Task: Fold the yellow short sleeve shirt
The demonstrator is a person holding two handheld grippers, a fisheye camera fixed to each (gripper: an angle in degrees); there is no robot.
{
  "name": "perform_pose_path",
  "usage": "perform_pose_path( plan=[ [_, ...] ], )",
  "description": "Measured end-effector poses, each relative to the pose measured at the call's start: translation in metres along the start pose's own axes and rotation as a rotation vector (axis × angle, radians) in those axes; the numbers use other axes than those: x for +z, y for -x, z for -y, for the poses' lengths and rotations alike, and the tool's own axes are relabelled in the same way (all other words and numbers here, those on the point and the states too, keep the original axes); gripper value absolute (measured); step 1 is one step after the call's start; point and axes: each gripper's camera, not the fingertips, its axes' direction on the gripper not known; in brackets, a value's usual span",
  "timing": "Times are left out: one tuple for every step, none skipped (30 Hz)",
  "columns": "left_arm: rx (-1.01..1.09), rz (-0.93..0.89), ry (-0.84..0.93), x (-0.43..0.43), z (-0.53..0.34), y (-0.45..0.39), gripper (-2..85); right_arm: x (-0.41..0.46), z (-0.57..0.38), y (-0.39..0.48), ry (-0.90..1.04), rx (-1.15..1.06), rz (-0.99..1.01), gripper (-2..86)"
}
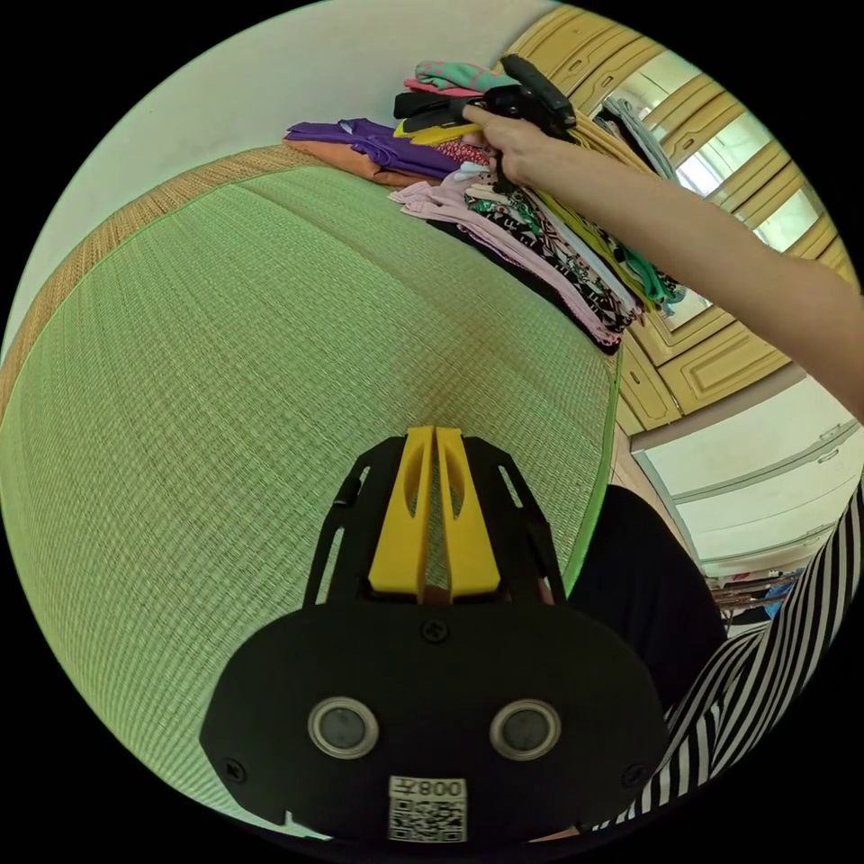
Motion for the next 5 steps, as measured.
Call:
perform_pose_path(
  plan=[
    [0.001, -0.001, -0.004, 0.008, -0.01, 0.005, 0.2, 0.007, 0.005, 0.002, 0.011, -0.002, -0.015, 9.4],
    [0.002, -0.001, -0.004, 0.012, -0.015, 0.008, 0.2, 0.021, 0.014, 0.008, 0.031, -0.005, -0.049, 9.4],
    [0.002, -0.004, -0.006, 0.02, -0.024, 0.013, 0.2, 0.034, 0.021, 0.013, 0.053, -0.01, -0.071, 9.4],
    [0.001, -0.007, -0.007, 0.028, -0.034, 0.019, 0.2, 0.04, 0.024, 0.015, 0.063, -0.008, -0.079, 9.4],
    [0.0, -0.008, -0.007, 0.032, -0.039, 0.022, 0.2, 0.048, 0.029, 0.017, 0.073, -0.003, -0.072, 9.3]
  ],
)
